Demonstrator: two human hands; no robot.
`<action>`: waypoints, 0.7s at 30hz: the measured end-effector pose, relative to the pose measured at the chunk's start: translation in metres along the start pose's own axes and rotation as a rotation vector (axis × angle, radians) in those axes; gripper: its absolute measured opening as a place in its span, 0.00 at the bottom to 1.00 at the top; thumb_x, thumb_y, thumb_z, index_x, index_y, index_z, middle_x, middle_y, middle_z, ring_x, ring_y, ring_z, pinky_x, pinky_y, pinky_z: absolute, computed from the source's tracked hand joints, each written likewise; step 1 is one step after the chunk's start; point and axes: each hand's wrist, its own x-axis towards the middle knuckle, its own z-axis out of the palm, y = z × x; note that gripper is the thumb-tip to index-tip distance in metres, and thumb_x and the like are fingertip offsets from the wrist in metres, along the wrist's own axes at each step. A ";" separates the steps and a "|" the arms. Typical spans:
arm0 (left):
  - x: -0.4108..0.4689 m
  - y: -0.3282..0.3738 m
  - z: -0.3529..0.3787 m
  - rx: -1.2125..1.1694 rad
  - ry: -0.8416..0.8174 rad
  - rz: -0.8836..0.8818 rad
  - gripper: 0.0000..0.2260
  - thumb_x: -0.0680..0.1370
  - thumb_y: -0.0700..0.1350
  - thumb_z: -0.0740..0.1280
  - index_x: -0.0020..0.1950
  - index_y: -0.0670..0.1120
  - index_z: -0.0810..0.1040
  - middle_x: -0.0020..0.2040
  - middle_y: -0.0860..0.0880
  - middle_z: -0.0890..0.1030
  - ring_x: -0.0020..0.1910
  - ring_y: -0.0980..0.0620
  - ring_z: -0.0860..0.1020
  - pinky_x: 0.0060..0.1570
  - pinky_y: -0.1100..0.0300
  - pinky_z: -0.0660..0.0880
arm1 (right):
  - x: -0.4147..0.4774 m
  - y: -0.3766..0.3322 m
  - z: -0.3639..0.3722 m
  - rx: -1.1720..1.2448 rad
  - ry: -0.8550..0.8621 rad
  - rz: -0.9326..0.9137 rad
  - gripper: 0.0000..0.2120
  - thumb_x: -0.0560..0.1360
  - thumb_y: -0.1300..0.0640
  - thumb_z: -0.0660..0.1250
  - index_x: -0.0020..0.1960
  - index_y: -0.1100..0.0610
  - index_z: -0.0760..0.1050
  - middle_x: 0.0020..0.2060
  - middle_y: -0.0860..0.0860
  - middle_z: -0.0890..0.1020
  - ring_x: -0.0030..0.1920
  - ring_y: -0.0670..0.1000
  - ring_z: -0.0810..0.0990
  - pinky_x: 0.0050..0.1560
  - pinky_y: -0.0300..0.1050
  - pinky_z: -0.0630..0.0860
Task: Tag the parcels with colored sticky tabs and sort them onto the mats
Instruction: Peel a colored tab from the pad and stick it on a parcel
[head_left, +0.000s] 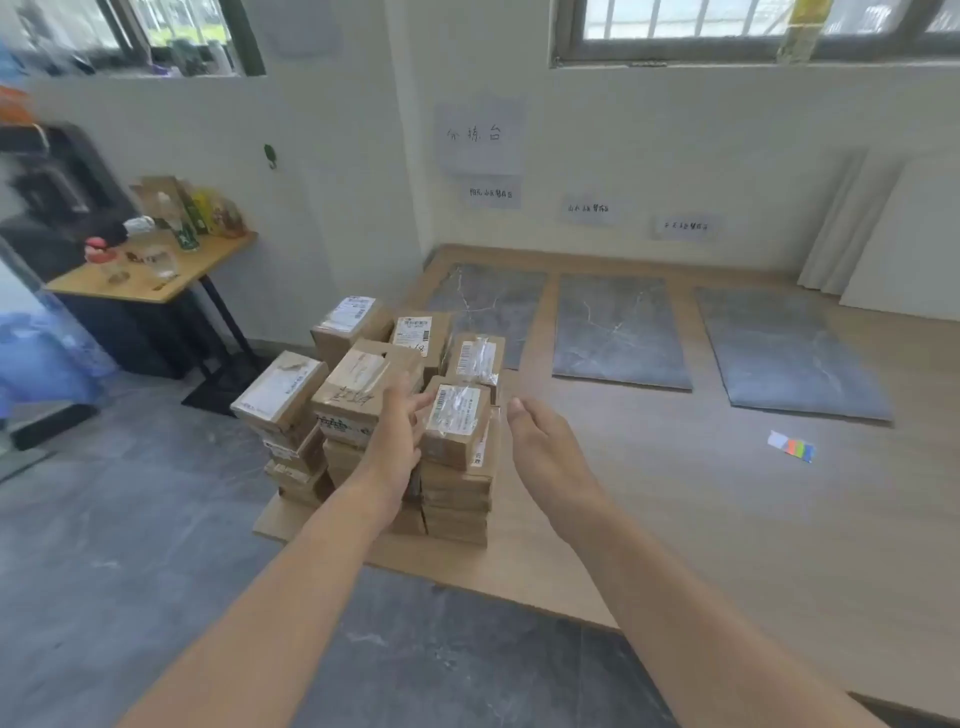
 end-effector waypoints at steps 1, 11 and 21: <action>0.004 -0.001 0.003 -0.003 -0.008 -0.013 0.29 0.82 0.64 0.44 0.72 0.50 0.72 0.76 0.46 0.68 0.77 0.49 0.63 0.78 0.46 0.54 | 0.006 -0.001 0.001 -0.007 -0.020 0.013 0.13 0.87 0.51 0.52 0.53 0.47 0.75 0.46 0.37 0.78 0.45 0.32 0.76 0.38 0.27 0.69; 0.054 -0.026 0.000 0.075 0.036 -0.049 0.23 0.83 0.63 0.45 0.67 0.56 0.73 0.54 0.60 0.75 0.54 0.63 0.72 0.60 0.61 0.66 | 0.063 0.030 0.028 0.015 -0.081 0.135 0.15 0.87 0.50 0.52 0.69 0.46 0.72 0.58 0.38 0.76 0.58 0.40 0.75 0.51 0.29 0.69; 0.074 -0.053 -0.011 0.150 -0.002 -0.086 0.26 0.82 0.66 0.48 0.73 0.55 0.70 0.62 0.63 0.71 0.68 0.57 0.66 0.75 0.50 0.60 | 0.082 0.050 0.060 0.039 -0.033 0.199 0.21 0.86 0.50 0.56 0.79 0.48 0.61 0.64 0.38 0.66 0.63 0.38 0.63 0.64 0.37 0.60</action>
